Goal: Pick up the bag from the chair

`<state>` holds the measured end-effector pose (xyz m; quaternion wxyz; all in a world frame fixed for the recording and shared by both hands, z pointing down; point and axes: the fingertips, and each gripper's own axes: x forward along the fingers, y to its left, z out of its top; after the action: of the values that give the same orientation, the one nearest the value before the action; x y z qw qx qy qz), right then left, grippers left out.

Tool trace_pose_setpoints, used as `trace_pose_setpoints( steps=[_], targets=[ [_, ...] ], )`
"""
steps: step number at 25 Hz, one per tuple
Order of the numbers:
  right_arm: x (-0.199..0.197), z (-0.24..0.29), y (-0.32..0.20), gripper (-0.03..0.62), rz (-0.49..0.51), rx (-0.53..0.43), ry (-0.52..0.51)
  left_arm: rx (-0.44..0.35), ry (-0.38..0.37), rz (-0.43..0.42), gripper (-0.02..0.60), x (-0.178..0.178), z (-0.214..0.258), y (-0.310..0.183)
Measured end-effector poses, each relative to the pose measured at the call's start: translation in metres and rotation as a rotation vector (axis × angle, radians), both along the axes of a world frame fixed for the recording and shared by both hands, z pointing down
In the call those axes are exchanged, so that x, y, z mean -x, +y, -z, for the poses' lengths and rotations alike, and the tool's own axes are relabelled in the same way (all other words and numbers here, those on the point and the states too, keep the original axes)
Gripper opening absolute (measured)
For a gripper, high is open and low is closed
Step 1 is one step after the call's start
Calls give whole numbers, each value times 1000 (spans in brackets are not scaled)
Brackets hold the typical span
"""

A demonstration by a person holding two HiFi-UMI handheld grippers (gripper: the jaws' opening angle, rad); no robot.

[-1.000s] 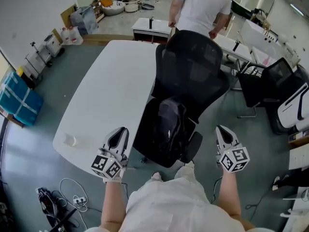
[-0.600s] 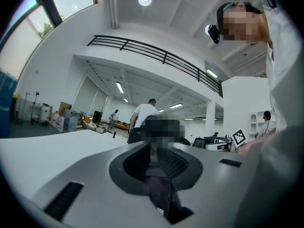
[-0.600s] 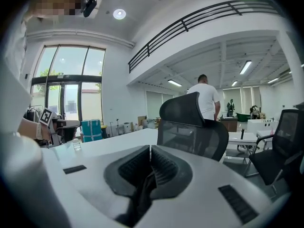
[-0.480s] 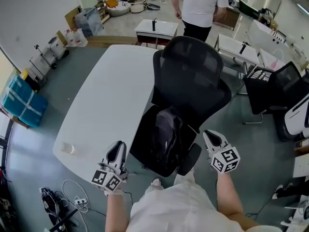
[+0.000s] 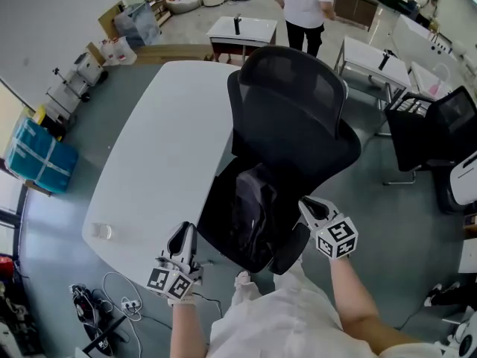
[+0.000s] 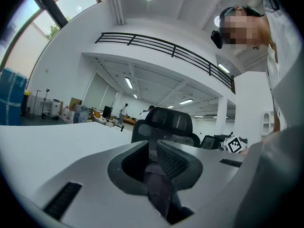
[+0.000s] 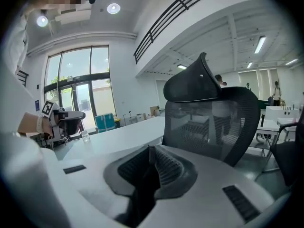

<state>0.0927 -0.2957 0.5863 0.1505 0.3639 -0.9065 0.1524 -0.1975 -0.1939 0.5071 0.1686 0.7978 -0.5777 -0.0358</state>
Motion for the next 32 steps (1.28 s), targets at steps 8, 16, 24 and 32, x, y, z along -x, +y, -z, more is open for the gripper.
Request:
trace_pose_setpoints(
  steps=[8,16,24,32],
  targets=[
    [5,-48,-18,112,27,47,31,43,-14,-6,55,-25,-22,-12],
    [17,-105,-32,126,76,101,117,61,-33,1,56,-29,-31,-25],
    [33,-142,-51,153,109,141,171,73,-18,5,56,-33,-44,-35],
    [51,-166,-69,155,112,142,230,88,-11,14,56,-29,-53,-42]
  ],
)
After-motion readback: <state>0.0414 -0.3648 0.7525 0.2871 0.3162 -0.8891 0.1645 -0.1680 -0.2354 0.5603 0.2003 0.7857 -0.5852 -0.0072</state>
